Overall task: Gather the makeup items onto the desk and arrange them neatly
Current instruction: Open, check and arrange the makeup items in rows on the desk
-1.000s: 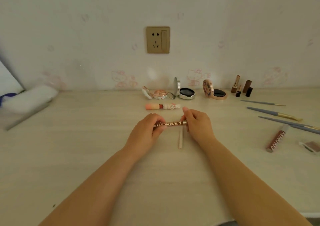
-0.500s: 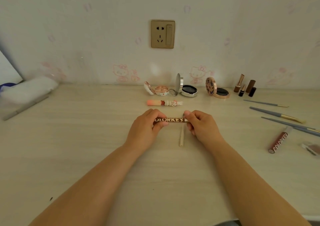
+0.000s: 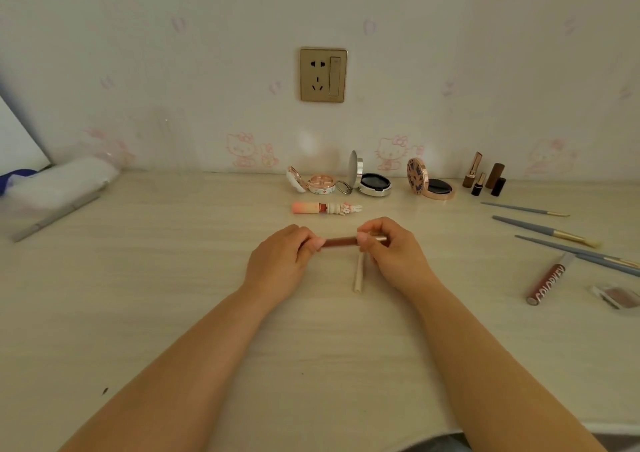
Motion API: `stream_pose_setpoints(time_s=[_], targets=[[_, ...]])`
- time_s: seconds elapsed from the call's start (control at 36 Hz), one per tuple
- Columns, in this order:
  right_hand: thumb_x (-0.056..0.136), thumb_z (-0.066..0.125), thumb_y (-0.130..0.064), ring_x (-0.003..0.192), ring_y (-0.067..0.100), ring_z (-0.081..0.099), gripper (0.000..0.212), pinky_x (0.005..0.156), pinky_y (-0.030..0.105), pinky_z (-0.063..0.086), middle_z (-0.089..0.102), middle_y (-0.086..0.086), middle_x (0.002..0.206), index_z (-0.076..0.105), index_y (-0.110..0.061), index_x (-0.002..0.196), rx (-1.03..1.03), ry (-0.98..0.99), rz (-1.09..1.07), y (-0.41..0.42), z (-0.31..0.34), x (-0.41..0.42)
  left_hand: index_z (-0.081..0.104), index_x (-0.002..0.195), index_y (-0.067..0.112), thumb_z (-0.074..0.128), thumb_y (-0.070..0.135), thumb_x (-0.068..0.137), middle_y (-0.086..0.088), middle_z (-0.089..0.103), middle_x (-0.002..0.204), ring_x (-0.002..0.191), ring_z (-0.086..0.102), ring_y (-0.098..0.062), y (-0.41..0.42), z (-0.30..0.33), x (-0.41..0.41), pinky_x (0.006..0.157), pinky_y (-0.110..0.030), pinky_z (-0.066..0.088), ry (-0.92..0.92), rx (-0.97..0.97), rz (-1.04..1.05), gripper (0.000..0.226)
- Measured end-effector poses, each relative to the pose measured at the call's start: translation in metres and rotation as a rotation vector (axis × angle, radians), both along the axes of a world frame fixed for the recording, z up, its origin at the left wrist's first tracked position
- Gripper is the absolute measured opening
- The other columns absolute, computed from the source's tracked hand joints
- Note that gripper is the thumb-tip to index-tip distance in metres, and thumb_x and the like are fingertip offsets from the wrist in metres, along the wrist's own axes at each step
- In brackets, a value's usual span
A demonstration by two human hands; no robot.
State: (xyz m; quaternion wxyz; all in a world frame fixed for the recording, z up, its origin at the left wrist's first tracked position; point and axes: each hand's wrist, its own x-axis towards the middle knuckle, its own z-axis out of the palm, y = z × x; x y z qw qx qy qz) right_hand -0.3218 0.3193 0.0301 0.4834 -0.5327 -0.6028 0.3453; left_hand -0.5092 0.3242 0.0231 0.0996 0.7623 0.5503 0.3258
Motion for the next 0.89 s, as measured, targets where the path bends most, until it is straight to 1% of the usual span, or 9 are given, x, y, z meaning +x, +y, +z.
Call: stream_pose_setpoints(time_s=[0.11,0.19,0.25,0.42,0.5,0.58,0.72,0.83,0.89], targets=[[0.091,0.058,-0.022,0.054,-0.001,0.048,0.006,0.056,0.01,0.036,0.061,-0.002,0.069,0.062,-0.023,0.086,0.011,-0.121,0.047,-0.001,0.0,0.001,0.062,0.093,0.019,0.047,0.032,0.095,0.004,0.058,0.088,0.085,0.051,-0.015,0.001,-0.002,-0.004,0.073,-0.034,0.043,-0.051,0.037,0.007,0.02],[0.096,0.046,-0.028,0.054,0.001,0.046,0.03,0.057,0.017,0.035,0.055,-0.005,0.06,0.056,-0.021,0.069,0.008,-0.225,0.025,-0.002,0.002,0.004,0.062,0.092,0.02,0.049,0.031,0.094,0.007,0.056,0.084,0.083,0.049,-0.014,0.003,-0.003,-0.005,0.071,-0.031,0.041,-0.061,0.079,0.004,0.017],[0.097,0.046,-0.026,0.059,0.005,0.047,0.032,0.061,0.022,0.034,0.055,-0.005,0.062,0.054,-0.023,0.066,0.005,-0.267,0.023,-0.001,0.003,0.007,0.062,0.093,0.02,0.05,0.032,0.093,0.007,0.058,0.085,0.082,0.049,-0.014,0.003,-0.004,-0.005,0.071,-0.032,0.042,-0.045,0.093,-0.006,0.017],[0.087,0.063,-0.016,0.072,0.007,0.048,0.013,0.062,0.006,0.038,0.058,-0.005,0.083,0.057,-0.026,0.092,-0.018,-0.153,0.051,0.002,0.001,0.011,0.062,0.098,0.019,0.053,0.032,0.092,0.003,0.063,0.087,0.084,0.051,-0.016,0.003,-0.001,-0.005,0.072,-0.034,0.041,-0.041,0.1,0.017,0.017],[0.091,0.057,-0.027,0.059,0.0,0.048,0.005,0.06,0.018,0.038,0.063,-0.004,0.077,0.059,-0.026,0.087,-0.049,-0.161,0.08,0.001,0.004,0.01,0.062,0.098,0.019,0.054,0.032,0.091,0.004,0.061,0.085,0.082,0.05,-0.016,0.003,0.0,-0.005,0.069,-0.033,0.039,-0.028,0.118,0.021,0.017],[0.095,0.05,-0.025,0.052,-0.001,0.047,0.021,0.057,0.019,0.035,0.061,-0.007,0.067,0.058,-0.027,0.076,-0.032,-0.215,0.069,0.002,0.003,0.011,0.063,0.098,0.018,0.056,0.032,0.09,0.004,0.062,0.085,0.081,0.051,-0.018,0.002,-0.001,-0.004,0.068,-0.035,0.041,-0.005,0.135,0.013,0.018],[0.089,0.06,-0.016,0.073,0.003,0.047,0.014,0.059,0.003,0.036,0.054,-0.008,0.085,0.058,-0.028,0.095,-0.037,-0.241,0.037,0.003,0.001,0.013,0.063,0.098,0.017,0.057,0.031,0.09,0.003,0.063,0.085,0.082,0.051,-0.02,0.002,-0.001,-0.004,0.068,-0.036,0.042,-0.005,0.14,0.009,0.017],[0.092,0.055,-0.029,0.071,0.006,0.05,0.005,0.062,0.012,0.037,0.06,-0.005,0.082,0.06,-0.028,0.092,-0.03,-0.231,0.037,0.001,0.003,0.013,0.064,0.095,0.017,0.05,0.046,0.087,0.004,0.064,0.084,0.085,0.053,-0.023,0.004,-0.001,-0.007,0.069,-0.039,0.044,-0.019,0.163,0.007,0.033],[0.097,0.045,-0.031,0.063,0.004,0.048,0.025,0.06,0.016,0.035,0.059,-0.009,0.07,0.06,-0.022,0.078,-0.022,-0.274,0.036,0.0,0.003,0.012,0.063,0.093,0.018,0.038,0.054,0.083,0.005,0.066,0.085,0.085,0.053,-0.023,0.005,-0.002,-0.008,0.069,-0.04,0.045,-0.015,0.186,-0.002,0.045]])
